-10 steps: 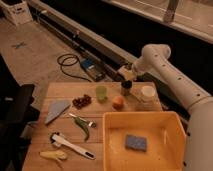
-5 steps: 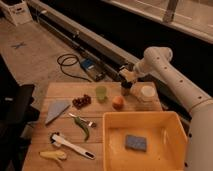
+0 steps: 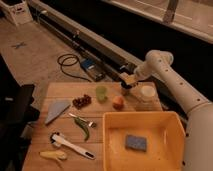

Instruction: Place eraser in metal cup

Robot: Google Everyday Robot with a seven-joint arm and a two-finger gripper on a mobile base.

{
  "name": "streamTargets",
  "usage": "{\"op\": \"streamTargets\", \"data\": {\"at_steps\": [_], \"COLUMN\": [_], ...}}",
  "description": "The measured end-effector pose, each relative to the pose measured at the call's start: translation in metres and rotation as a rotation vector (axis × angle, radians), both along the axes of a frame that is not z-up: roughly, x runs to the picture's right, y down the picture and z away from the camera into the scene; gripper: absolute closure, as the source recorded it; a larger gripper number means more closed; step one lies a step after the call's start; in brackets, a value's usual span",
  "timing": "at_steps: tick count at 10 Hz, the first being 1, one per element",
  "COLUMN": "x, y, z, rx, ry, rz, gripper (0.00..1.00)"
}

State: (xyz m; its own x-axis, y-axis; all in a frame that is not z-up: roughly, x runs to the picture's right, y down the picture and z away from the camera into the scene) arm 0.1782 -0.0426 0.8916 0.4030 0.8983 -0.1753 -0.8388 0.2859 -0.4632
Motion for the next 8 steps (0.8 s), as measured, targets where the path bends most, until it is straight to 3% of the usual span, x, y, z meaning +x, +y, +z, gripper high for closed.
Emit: {"op": "streamTargets", "data": {"at_steps": [2,8], "x": [-0.001,-0.004], "y": [0.01,0.018], "z": [0.003,0.01], "rx": [-0.024,-0.045], "ry": [-0.009,0.022], "rz": [0.0,-0.009], "gripper": [0.31,0.29]}}
